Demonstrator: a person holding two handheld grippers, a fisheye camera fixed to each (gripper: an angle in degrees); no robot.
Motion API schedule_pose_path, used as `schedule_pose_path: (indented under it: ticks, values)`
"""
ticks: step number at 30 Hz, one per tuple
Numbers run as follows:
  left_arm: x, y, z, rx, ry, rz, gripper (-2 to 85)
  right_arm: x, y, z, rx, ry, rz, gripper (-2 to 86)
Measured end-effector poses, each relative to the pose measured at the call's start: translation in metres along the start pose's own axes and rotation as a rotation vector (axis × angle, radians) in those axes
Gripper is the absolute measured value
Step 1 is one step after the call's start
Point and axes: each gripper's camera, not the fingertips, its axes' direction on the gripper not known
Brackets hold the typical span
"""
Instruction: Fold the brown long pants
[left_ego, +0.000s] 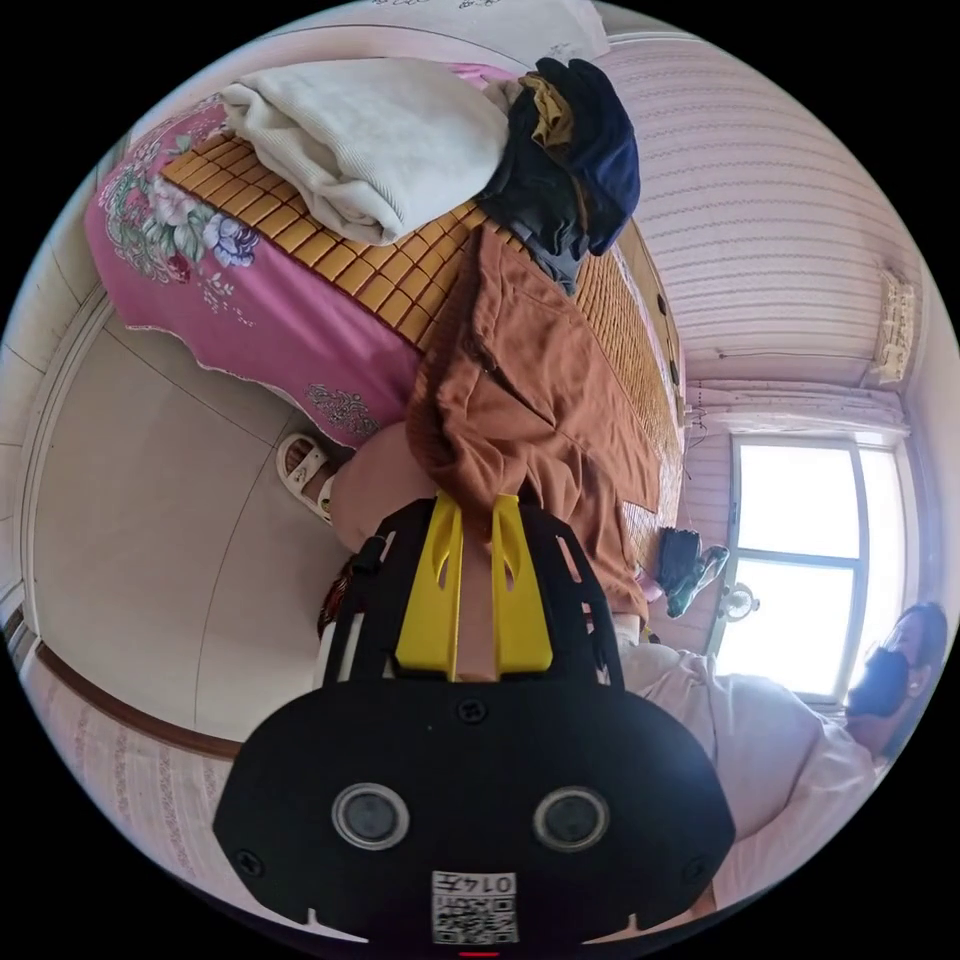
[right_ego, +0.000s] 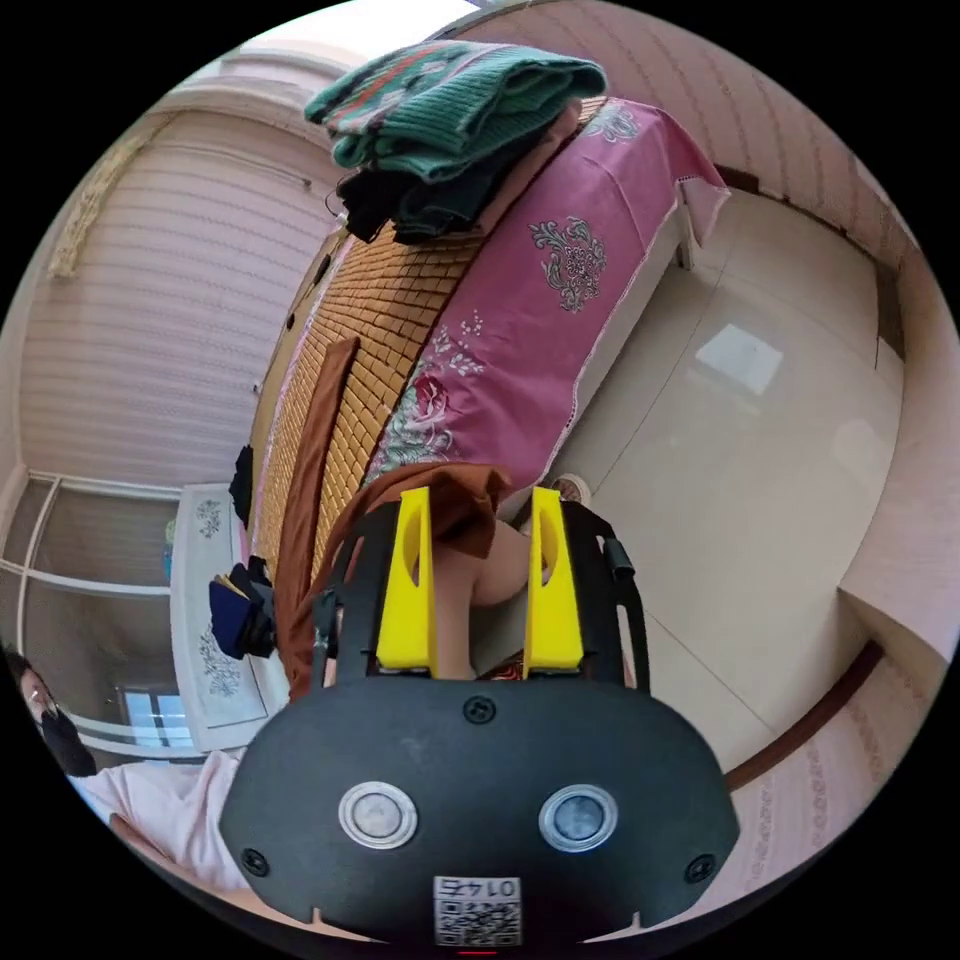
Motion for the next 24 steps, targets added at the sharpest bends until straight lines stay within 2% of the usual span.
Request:
schedule_pose_path:
  ticks: [4, 7, 11, 13, 18, 22, 24]
  values:
    - [-0.006, 0.002, -0.002, 0.01, 0.021, -0.027, 4.8, 0.034, 0.013, -0.01, 0.12, -0.177, 0.144, 17.7]
    - [-0.01, 0.006, -0.005, 0.02, 0.037, -0.036, 4.8, 0.069, 0.035, -0.01, 0.187, -0.363, 0.277, 16.8]
    - [-0.017, 0.008, -0.008, 0.033, 0.061, -0.058, 4.7, 0.098, 0.072, -0.004, 0.233, -0.475, 0.444, 15.6]
    - [-0.019, 0.009, -0.009, 0.038, 0.069, -0.065, 4.7, 0.099, 0.076, 0.007, 0.212, -0.57, 0.456, 16.4]
    - [-0.012, 0.008, -0.017, 0.068, 0.085, -0.04, 4.3, 0.064, 0.036, 0.028, 0.133, -0.555, 0.329, 16.5]
    - [0.021, -0.002, -0.03, 0.111, 0.07, 0.065, 4.0, 0.009, -0.024, 0.02, 0.119, -0.474, 0.093, 3.4]
    - [0.039, -0.011, -0.038, 0.125, 0.049, 0.115, 3.8, -0.019, -0.045, 0.013, 0.086, -0.457, -0.002, 1.8]
